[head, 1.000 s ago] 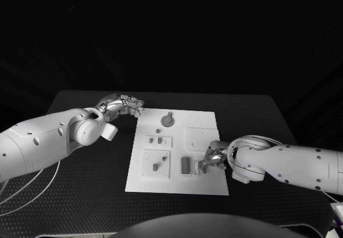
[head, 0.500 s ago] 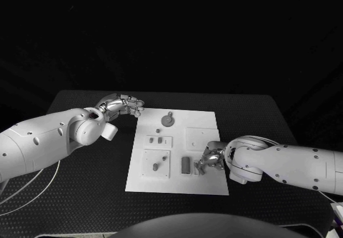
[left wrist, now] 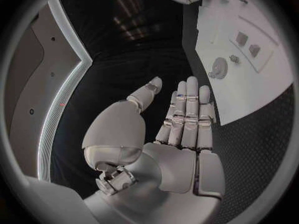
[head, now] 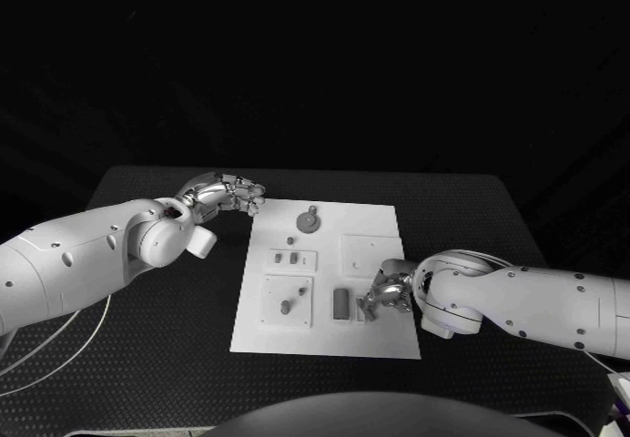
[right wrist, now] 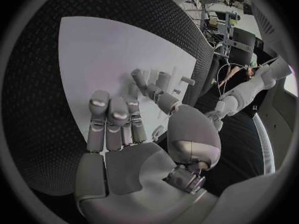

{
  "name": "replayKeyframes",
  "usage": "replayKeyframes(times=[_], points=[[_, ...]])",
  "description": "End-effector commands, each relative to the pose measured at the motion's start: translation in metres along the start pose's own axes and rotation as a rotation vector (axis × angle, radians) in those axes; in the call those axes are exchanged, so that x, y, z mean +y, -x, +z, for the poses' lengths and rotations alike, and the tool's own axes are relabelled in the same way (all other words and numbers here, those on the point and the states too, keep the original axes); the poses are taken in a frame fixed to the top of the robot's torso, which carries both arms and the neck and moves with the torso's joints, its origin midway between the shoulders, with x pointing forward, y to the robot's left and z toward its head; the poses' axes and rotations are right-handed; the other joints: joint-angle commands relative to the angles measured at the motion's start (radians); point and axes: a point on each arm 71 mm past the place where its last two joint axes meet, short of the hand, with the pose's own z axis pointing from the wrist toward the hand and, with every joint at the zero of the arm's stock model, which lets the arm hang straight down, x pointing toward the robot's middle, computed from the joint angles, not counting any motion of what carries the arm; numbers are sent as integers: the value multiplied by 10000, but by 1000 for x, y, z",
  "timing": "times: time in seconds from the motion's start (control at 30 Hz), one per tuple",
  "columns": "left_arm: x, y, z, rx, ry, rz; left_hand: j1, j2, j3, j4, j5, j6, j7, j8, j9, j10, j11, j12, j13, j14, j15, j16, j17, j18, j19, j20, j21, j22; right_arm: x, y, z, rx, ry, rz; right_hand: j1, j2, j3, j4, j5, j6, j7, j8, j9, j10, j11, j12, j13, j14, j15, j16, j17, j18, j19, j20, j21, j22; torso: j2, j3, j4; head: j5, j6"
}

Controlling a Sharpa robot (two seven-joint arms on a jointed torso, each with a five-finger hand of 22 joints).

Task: Assemble the parts on the task board

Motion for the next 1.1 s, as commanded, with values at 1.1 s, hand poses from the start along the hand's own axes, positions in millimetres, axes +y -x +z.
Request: replayKeyframes(times=[1.1], points=[[-1,-2,0,172,-46,15,-77,-37,69,1,1,-61,0,43,-17,42,11,-41,11,85,10,-66,38,119,51,-4,-82,32,7,-6,3,337,240,-927,-287,-290,-95,356,-95,-12,14,-4,38,-7,20,-14,39,-36,-94,6,26,135,11,-109,52,-36,5,-2,5,-13,-3]])
